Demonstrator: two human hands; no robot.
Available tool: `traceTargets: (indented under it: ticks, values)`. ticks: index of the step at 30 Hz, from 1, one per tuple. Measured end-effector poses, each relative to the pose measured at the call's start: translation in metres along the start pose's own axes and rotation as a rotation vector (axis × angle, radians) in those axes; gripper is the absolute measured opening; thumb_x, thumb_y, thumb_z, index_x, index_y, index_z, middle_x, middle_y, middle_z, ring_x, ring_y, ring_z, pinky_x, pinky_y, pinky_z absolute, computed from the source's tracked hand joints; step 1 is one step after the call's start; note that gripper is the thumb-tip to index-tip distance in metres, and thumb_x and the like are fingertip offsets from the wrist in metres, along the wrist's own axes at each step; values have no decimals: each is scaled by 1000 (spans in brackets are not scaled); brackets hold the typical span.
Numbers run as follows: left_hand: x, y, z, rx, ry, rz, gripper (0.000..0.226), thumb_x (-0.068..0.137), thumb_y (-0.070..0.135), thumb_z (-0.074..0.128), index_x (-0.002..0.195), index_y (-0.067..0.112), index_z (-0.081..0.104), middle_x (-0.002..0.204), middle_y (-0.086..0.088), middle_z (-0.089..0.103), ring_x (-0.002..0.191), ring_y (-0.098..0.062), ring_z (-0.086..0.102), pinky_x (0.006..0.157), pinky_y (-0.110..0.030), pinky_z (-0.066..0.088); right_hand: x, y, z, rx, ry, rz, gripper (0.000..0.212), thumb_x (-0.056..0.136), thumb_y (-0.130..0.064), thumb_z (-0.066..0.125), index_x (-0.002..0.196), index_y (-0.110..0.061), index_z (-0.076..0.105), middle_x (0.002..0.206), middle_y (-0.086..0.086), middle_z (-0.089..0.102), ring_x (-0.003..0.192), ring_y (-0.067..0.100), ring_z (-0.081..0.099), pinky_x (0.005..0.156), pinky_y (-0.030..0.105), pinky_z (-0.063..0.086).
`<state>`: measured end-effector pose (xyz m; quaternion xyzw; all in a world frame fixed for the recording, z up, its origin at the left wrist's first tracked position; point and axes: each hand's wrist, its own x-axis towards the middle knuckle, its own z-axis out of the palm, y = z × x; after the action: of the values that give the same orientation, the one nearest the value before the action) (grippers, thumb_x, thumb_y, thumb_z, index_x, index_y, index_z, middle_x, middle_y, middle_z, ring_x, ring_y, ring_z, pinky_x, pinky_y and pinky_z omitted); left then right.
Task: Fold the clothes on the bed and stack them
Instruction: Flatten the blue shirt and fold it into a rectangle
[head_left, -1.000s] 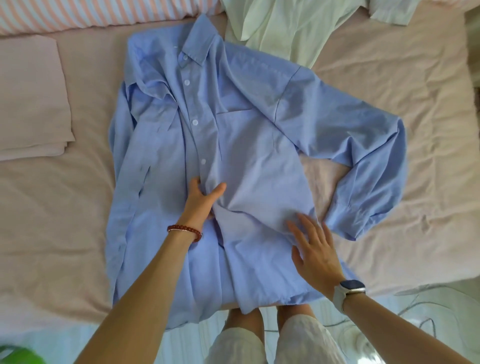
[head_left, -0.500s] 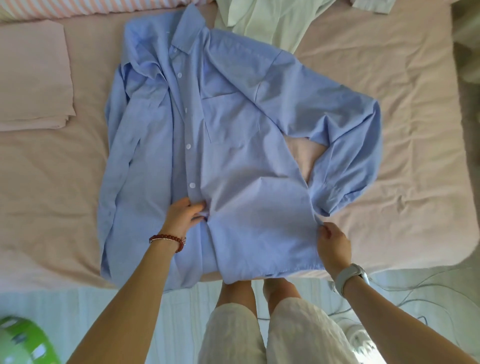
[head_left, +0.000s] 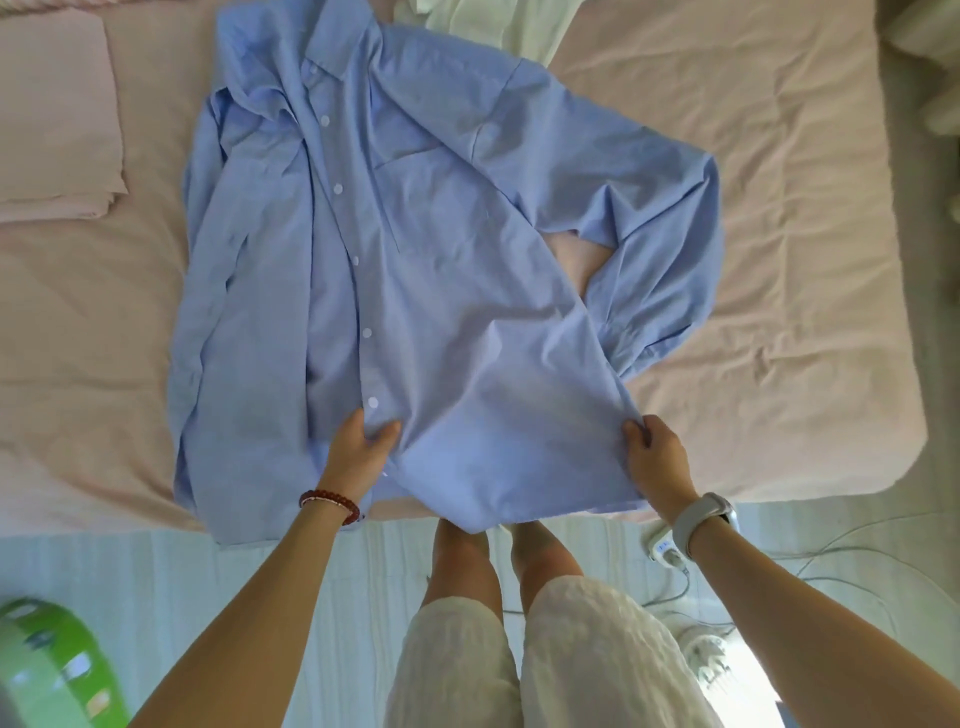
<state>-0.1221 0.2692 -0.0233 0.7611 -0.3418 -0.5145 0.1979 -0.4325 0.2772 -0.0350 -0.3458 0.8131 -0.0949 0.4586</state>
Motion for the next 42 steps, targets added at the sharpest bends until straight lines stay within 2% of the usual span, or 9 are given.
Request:
traceTargets:
  ticks: [5, 9, 12, 18, 24, 31, 34, 38, 42]
  values:
    - [-13, -17, 6, -235, 40, -131, 17, 91, 21, 58, 105, 13, 59, 95, -6, 66, 83, -20, 63, 75, -34, 55, -4, 5, -10, -247, 49, 34, 24, 98, -27, 37, 87, -9, 48, 93, 24, 61, 75, 34, 46, 65, 34, 30]
    - [-22, -43, 13, 390, -206, -234, 21, 87, 23, 59, 98, 6, 60, 92, -12, 68, 81, -27, 65, 75, -37, 54, -14, 7, -8, -494, 114, 2, 28, 94, -13, 38, 120, -11, 47, 117, 18, 53, 103, 38, 50, 77, 38, 34]
    - [-30, -44, 19, 649, -115, -246, 27, 87, 37, 49, 92, 10, 52, 77, -4, 67, 64, -22, 66, 61, -27, 47, -27, 1, 7, -640, 254, -291, 54, 79, 1, 54, 131, -9, 48, 126, 16, 50, 114, 36, 48, 95, 45, 33]
    - [-44, -34, 8, 552, 271, -94, 33, 87, 31, 57, 113, 11, 51, 114, -9, 53, 105, -30, 53, 76, -36, 44, -48, -45, 61, -758, 106, -780, 55, 62, 5, 69, 116, -6, 63, 116, 19, 61, 111, 36, 58, 97, 61, 35]
    - [-5, -41, -65, 250, 627, -265, 66, 80, 26, 68, 135, 8, 36, 141, -18, 32, 128, -37, 31, 98, -50, 34, -68, -91, 122, -532, -253, -783, 40, 90, -5, 43, 128, -13, 52, 126, 6, 54, 118, 26, 47, 95, 34, 38]
    - [35, -92, -154, 247, 529, -363, 87, 78, 41, 69, 146, 17, 20, 151, -10, 24, 136, -32, 21, 110, -50, 22, -91, -143, 191, -297, -316, -602, 34, 93, -8, 39, 119, -18, 57, 109, -1, 62, 98, 22, 58, 84, 32, 44]
    - [51, -108, -183, 272, 395, -234, 20, 86, 24, 60, 99, 9, 54, 92, -9, 62, 93, -33, 54, 78, -35, 41, -100, -164, 226, -210, -315, -500, 29, 93, -8, 41, 113, -15, 61, 103, 4, 66, 96, 26, 59, 87, 36, 46]
    - [42, -94, -200, 195, 373, 95, 18, 87, 11, 55, 70, 10, 49, 58, 3, 43, 61, -25, 43, 55, -27, 26, -114, -203, 267, 0, -452, -321, 18, 94, -14, 47, 95, -20, 63, 87, 8, 67, 86, 29, 62, 84, 39, 48]
    - [4, -74, -211, 174, -240, 365, 32, 79, 34, 57, 102, 12, 66, 83, 8, 65, 70, -9, 58, 66, -22, 48, -124, -246, 296, 209, -600, -90, 24, 90, -34, 57, 69, -23, 58, 65, -3, 58, 60, 6, 55, 56, 16, 46]
